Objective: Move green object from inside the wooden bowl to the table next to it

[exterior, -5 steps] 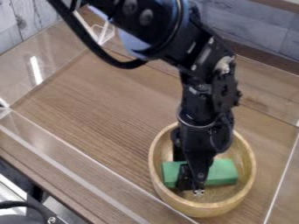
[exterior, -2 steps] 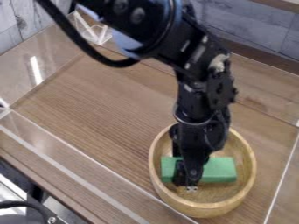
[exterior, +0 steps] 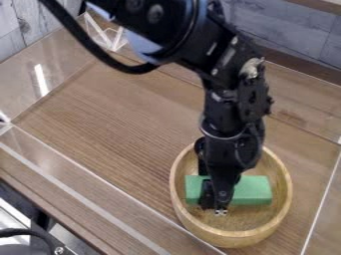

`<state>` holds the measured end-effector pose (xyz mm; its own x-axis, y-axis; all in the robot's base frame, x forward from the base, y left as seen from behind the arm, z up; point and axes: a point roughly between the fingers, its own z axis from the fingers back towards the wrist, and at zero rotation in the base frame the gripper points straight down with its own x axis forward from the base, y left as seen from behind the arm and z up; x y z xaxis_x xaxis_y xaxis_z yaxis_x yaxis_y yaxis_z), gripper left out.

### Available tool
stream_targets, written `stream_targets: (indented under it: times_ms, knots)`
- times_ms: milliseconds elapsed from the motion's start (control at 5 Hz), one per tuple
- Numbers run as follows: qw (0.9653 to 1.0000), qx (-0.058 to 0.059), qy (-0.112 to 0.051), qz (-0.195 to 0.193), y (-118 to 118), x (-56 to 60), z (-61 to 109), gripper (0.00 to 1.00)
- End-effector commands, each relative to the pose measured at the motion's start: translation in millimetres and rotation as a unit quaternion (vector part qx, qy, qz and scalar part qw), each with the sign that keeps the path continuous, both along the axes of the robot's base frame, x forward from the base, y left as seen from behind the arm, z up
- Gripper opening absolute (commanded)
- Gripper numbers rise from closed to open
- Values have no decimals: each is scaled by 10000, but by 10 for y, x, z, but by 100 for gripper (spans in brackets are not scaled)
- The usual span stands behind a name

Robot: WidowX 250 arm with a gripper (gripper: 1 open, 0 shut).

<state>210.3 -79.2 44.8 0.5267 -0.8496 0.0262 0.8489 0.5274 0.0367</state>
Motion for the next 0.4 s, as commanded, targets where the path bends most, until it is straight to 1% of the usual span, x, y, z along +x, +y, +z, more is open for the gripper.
stream_targets:
  times_ms: [0, 200]
  knots:
    - [9993, -106, -313, 149, 23, 111, 124, 0]
    - [9964, -91, -435, 727, 95, 157, 364, 0]
